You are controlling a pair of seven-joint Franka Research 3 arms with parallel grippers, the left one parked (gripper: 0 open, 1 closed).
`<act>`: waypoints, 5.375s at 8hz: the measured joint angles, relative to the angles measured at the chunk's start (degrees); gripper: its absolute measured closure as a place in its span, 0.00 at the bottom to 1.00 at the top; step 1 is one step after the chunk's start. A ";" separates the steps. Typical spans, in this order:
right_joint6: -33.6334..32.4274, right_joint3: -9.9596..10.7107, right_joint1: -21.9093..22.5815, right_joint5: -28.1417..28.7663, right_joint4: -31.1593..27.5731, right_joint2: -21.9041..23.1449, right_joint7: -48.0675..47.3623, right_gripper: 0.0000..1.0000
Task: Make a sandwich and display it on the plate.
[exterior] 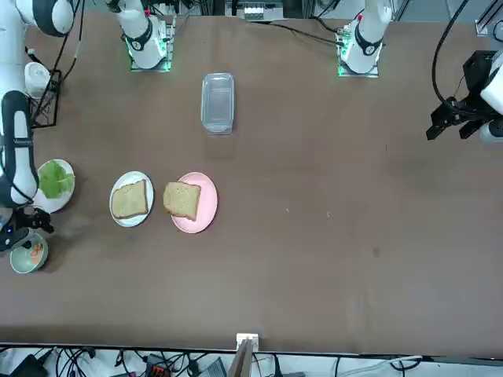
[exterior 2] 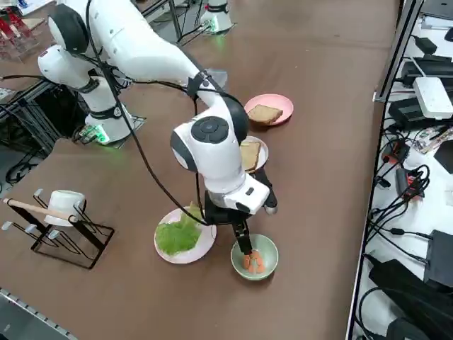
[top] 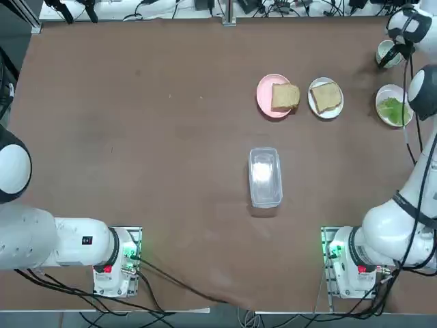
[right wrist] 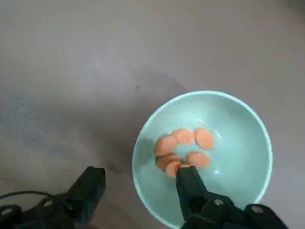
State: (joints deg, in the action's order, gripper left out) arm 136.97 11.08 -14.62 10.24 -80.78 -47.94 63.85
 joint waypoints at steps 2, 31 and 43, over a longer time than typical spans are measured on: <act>0.67 0.00 0.00 -0.18 0.34 -1.10 0.02 0.33; -41.85 -0.30 10.46 45.14 -15.55 15.35 -31.24 0.95; -57.55 -0.18 -0.12 60.46 -17.53 6.95 -4.92 0.95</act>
State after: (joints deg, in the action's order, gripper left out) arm 79.43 10.90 -14.74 70.70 -98.31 -41.00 58.93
